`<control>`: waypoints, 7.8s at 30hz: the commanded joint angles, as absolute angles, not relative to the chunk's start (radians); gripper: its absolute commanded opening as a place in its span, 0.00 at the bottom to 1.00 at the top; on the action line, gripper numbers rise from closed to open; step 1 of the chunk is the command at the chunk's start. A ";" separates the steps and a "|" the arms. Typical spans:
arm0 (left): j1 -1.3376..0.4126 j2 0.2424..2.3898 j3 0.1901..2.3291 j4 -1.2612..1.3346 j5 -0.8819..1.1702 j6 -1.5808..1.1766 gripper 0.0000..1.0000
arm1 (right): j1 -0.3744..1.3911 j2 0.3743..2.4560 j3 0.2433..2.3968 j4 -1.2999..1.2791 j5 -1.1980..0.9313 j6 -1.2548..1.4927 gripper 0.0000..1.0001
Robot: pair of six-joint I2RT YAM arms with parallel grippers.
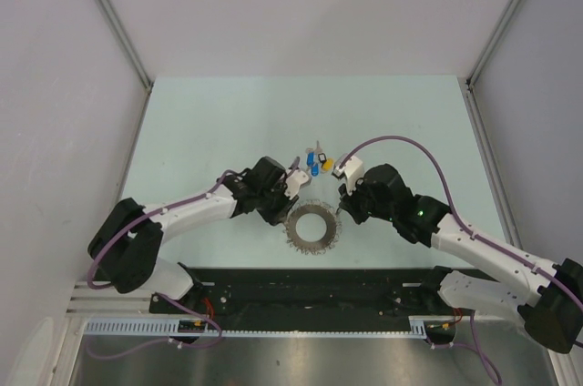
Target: Put the keys on the keyring
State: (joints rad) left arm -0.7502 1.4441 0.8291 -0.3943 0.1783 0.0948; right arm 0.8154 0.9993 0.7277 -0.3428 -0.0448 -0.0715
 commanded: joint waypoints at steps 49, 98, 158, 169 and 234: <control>-0.577 0.749 0.646 -0.290 -0.202 0.051 0.96 | 0.489 1.650 1.002 -0.543 0.000 0.250 0.00; -0.571 0.644 0.574 -0.299 -0.189 -0.071 0.95 | 1.000 1.663 0.969 -0.066 -0.268 -0.028 0.34; -0.571 0.716 0.627 -0.086 0.839 0.257 0.84 | 0.954 1.163 0.973 -0.244 -0.278 -0.215 0.00; -0.571 0.877 0.719 -0.133 0.988 0.336 0.39 | 0.965 1.152 0.971 -0.262 -0.337 -0.262 0.00; -0.676 0.807 0.419 0.471 0.718 -0.143 0.00 | 0.899 1.074 0.930 -0.272 -0.480 -0.227 0.27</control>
State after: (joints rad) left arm -0.6720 0.8299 0.4301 0.2806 0.7128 -0.0704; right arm 0.9199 1.0740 0.9524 -0.3138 -0.4107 -0.2447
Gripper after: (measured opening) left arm 0.005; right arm 0.276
